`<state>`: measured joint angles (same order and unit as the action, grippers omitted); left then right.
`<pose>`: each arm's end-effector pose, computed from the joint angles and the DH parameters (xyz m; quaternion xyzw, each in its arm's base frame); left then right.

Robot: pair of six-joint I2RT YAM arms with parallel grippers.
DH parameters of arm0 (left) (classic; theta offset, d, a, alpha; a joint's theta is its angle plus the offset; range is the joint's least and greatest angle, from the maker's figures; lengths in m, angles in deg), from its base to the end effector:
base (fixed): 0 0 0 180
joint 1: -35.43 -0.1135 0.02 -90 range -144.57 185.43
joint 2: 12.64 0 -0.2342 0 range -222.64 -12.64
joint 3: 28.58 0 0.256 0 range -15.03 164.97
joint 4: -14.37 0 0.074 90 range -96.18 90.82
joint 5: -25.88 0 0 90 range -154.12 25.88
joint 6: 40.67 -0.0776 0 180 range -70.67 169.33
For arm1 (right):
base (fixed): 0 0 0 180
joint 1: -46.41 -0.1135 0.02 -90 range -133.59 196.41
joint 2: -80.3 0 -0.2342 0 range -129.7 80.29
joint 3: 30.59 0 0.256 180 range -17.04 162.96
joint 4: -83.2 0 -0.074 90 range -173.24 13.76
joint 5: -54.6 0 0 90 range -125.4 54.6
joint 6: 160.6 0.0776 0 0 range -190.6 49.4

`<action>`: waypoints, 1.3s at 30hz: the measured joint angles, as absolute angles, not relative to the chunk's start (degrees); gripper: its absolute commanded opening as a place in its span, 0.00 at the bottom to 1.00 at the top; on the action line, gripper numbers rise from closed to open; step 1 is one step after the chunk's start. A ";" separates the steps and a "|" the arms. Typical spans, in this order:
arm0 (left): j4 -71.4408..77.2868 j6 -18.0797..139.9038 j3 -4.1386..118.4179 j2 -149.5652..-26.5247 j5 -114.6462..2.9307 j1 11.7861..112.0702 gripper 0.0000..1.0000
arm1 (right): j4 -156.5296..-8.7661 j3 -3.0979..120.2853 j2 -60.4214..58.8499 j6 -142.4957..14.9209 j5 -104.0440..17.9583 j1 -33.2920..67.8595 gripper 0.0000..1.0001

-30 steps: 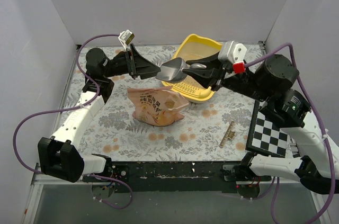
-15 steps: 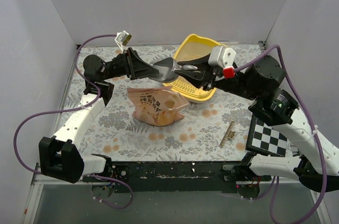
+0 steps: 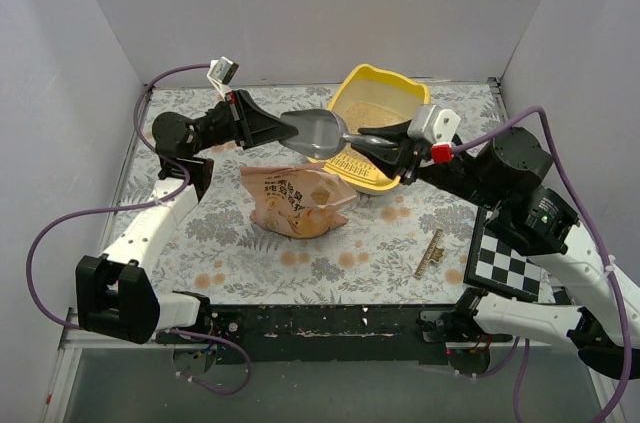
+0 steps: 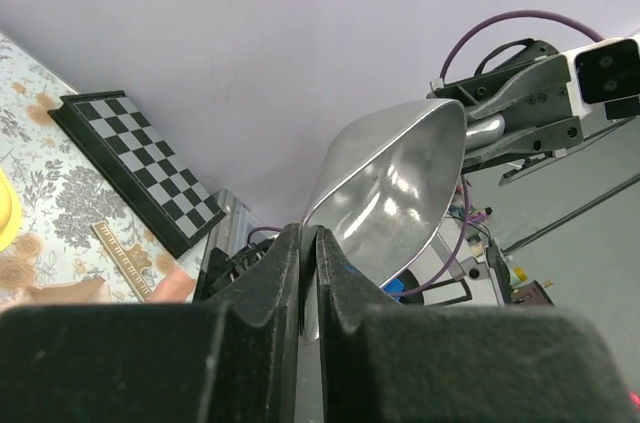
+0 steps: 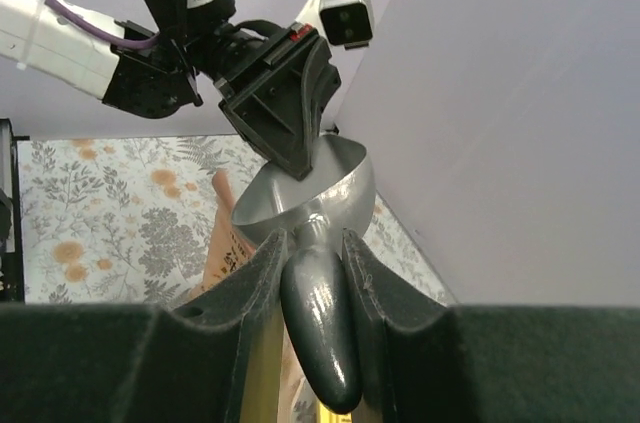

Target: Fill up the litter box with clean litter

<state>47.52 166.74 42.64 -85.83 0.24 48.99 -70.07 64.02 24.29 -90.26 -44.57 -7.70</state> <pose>0.2754 -0.1384 0.3846 -0.0411 0.6215 -0.7794 0.0680 0.1286 0.1989 0.4984 -0.4267 0.4652 0.2773 0.7243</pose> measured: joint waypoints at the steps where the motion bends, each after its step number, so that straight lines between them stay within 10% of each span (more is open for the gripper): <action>1: 47.56 166.61 42.64 -85.89 0.09 48.88 0.00 | -69.99 63.43 24.66 -89.54 -43.48 -7.74 0.45; 4: 44.59 165.60 43.16 -85.89 1.03 48.44 0.00 | -69.29 61.74 25.38 -87.73 -38.45 -7.35 0.71; 11: 33.81 162.56 47.27 -85.74 1.16 44.58 0.00 | -62.40 61.17 24.77 -83.62 -30.76 -5.58 0.82; 20: 33.33 160.79 46.40 -85.74 0.70 39.26 0.00 | -56.33 73.48 17.38 -73.28 -33.05 3.76 0.83; 39: 30.95 156.09 45.33 -85.98 -0.05 37.25 0.00 | -90.62 65.63 6.95 -30.16 -92.81 25.37 0.73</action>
